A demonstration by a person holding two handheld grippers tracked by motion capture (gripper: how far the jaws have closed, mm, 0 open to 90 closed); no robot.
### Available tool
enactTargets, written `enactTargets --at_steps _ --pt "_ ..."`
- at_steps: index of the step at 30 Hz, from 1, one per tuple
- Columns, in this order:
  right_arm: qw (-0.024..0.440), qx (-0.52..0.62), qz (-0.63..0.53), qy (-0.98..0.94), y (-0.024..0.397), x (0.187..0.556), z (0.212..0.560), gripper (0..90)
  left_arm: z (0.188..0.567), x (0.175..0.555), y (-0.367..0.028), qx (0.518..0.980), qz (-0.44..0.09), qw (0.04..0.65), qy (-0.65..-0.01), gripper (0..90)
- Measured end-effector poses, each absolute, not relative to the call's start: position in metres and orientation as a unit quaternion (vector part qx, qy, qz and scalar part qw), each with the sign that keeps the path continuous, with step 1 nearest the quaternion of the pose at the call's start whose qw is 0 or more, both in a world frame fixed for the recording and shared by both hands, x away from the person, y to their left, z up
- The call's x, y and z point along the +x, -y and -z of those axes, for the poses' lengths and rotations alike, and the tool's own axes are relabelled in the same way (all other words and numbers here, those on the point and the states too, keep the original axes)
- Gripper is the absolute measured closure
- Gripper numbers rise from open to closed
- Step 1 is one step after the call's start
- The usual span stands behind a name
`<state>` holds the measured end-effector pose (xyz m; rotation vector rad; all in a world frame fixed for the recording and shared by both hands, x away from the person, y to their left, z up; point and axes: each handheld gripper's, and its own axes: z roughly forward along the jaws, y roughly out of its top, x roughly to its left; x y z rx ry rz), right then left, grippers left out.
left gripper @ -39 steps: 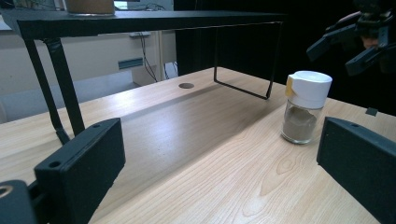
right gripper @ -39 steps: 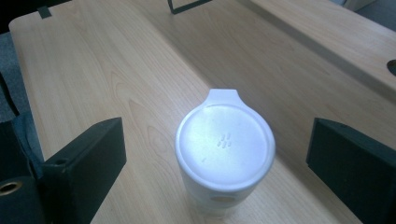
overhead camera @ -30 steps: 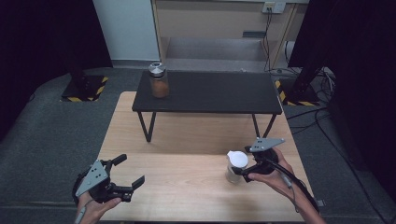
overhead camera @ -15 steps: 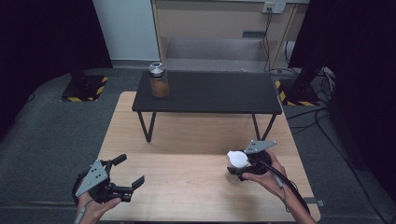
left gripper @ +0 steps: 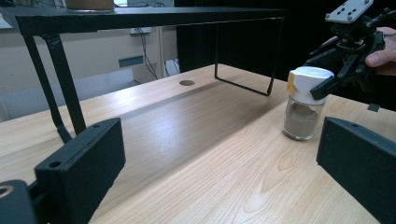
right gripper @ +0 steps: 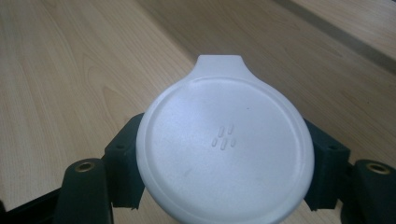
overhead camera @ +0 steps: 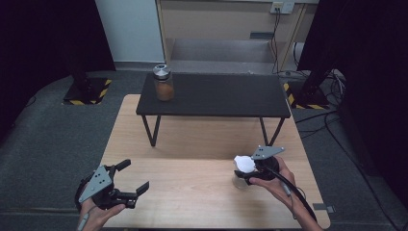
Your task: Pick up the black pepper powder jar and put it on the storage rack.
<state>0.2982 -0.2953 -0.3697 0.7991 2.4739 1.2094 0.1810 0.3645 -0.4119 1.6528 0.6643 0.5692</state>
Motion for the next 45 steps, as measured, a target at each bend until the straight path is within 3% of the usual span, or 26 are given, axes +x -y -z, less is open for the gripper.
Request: enactTargets --at_steps 9,27,45 --pt "0.142 0.266 -0.428 -0.852 0.307 0.297 0.356 31.1 0.412 0.181 -0.365 0.712 -0.245 0.593 -0.286 0.0" --pt "0.120 0.181 -0.454 -0.864 0.341 0.312 0.275 31.2 0.413 0.180 -0.365 0.710 -0.244 0.593 -0.291 0.0" --pt "0.110 0.147 -0.438 -0.880 0.333 0.338 0.206 31.2 0.414 0.178 -0.367 0.708 -0.248 0.590 -0.299 0.0"
